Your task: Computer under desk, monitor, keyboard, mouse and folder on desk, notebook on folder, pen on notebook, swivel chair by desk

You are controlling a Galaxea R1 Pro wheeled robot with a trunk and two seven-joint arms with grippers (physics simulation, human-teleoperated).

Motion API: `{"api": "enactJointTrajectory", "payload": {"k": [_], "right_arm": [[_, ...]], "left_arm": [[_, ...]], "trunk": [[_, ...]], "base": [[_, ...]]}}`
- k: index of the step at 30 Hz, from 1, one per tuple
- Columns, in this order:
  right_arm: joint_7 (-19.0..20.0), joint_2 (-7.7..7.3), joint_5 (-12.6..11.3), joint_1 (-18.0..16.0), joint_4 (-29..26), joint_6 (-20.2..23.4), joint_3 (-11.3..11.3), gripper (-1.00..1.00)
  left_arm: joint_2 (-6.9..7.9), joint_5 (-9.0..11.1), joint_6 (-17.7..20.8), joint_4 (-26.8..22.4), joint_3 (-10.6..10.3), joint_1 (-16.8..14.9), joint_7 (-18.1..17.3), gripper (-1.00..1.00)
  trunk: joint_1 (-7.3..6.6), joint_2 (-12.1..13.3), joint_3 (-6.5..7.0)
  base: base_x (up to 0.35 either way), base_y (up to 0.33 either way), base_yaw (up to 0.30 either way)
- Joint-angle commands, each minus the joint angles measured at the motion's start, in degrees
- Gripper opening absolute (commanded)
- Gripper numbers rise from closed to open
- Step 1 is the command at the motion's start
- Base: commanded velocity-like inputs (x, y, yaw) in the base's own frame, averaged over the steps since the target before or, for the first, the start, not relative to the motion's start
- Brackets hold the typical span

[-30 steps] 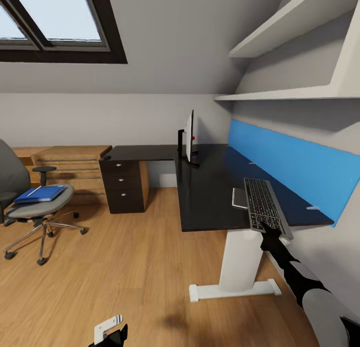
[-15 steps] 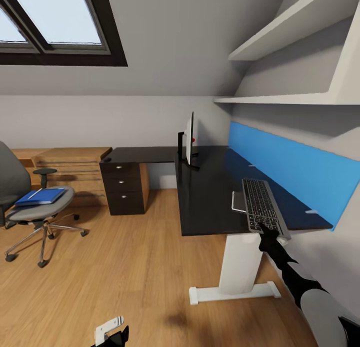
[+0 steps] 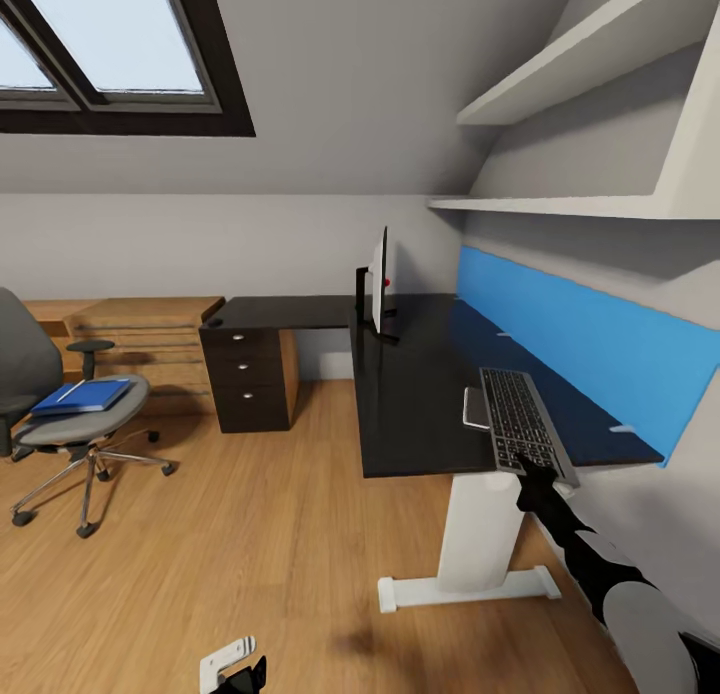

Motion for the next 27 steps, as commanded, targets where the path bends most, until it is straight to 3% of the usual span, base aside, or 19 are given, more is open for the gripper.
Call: {"api": "enactJointTrajectory", "payload": {"k": [1,27], "right_arm": [[0.0,-0.01,-0.3,0.0,0.1,0.5,-0.3,-1.00],[0.6,0.05,-0.5,0.0,0.4,0.5,-0.3,-1.00]], "left_arm": [[-0.03,0.4,-0.1,0.0,0.0,0.0,0.1,1.00],[-0.09,0.4,-0.1,0.0,0.0,0.0,0.2,1.00]], "trunk": [[-0.23,0.4,0.13],[-5.94,10.8,4.79]], "base": [[0.000,0.000,0.000],[0.000,0.000,0.000]]}}
